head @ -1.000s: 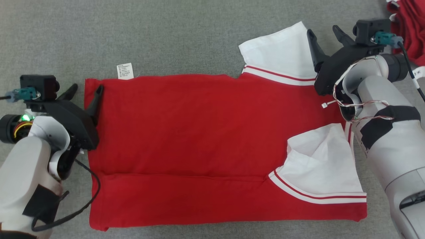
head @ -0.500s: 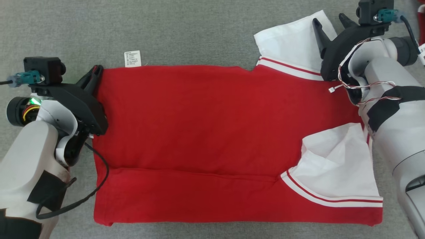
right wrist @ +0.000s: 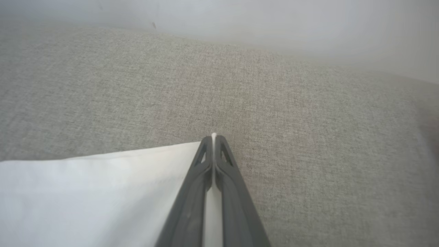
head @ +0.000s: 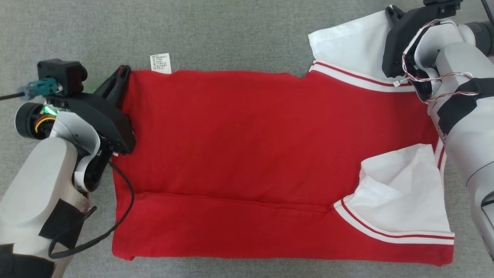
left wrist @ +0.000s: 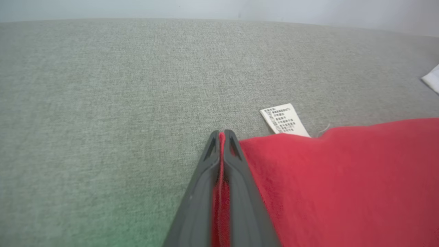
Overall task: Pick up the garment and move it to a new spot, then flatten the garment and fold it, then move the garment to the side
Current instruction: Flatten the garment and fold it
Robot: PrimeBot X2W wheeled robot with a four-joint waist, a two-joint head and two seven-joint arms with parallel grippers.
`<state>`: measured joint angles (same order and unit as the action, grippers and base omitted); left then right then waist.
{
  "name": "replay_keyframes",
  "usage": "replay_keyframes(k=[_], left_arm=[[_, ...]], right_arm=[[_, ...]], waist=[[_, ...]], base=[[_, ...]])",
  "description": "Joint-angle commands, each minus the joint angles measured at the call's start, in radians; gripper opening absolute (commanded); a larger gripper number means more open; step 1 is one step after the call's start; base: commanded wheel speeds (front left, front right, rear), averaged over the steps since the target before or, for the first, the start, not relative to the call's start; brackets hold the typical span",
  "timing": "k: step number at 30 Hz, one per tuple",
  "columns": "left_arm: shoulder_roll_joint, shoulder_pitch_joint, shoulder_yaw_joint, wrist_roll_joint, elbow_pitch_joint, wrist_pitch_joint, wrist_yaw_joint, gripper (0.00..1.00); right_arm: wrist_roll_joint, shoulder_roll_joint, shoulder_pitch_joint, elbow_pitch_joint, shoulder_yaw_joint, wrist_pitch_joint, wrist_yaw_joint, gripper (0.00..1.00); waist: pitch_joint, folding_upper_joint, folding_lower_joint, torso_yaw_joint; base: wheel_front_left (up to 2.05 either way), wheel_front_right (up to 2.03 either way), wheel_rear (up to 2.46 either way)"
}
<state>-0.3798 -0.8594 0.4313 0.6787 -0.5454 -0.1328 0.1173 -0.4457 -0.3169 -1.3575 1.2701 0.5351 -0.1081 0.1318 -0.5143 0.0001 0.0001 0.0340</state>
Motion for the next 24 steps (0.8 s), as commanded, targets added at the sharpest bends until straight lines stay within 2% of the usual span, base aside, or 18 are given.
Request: replay_keyframes(k=[1,7,13,20,24], left_arm=[[-0.003,0.016,-0.002,-0.002,0.003,0.013,-0.003,0.0],[-0.01,0.04,-0.012,0.006,-0.005,0.043,-0.011,0.0],[-0.015,0.078,-0.021,0.016,-0.016,0.075,-0.021,0.0],[-0.026,0.148,-0.026,0.025,-0.008,0.113,-0.032,0.0],[-0.037,0.202,-0.027,0.029,0.016,0.133,-0.041,0.0]], right_arm=[[0.003,0.0,-0.004,0.006,0.0,0.007,-0.003,0.0],[-0.018,0.012,0.018,-0.01,0.004,0.087,-0.003,0.0],[-0.07,-0.004,0.106,-0.091,0.037,0.179,-0.003,0.0],[-0.175,-0.051,0.271,-0.266,0.101,0.285,-0.003,0.0],[-0.251,-0.11,0.411,-0.415,0.123,0.334,-0.003,0.0]], waist=[[0.011,-0.0001,-0.0001,-0.007],[0.058,-0.0001,-0.0001,-0.037],[0.111,-0.0001,-0.0001,-0.069],[0.171,-0.0001,-0.0001,-0.101],[0.204,-0.0001,-0.0001,-0.11]], base=[[0.0,0.0,0.0],[0.0,0.0,0.0],[0.0,0.0,0.0],[0.0,0.0,0.0],[0.0,0.0,0.0]])
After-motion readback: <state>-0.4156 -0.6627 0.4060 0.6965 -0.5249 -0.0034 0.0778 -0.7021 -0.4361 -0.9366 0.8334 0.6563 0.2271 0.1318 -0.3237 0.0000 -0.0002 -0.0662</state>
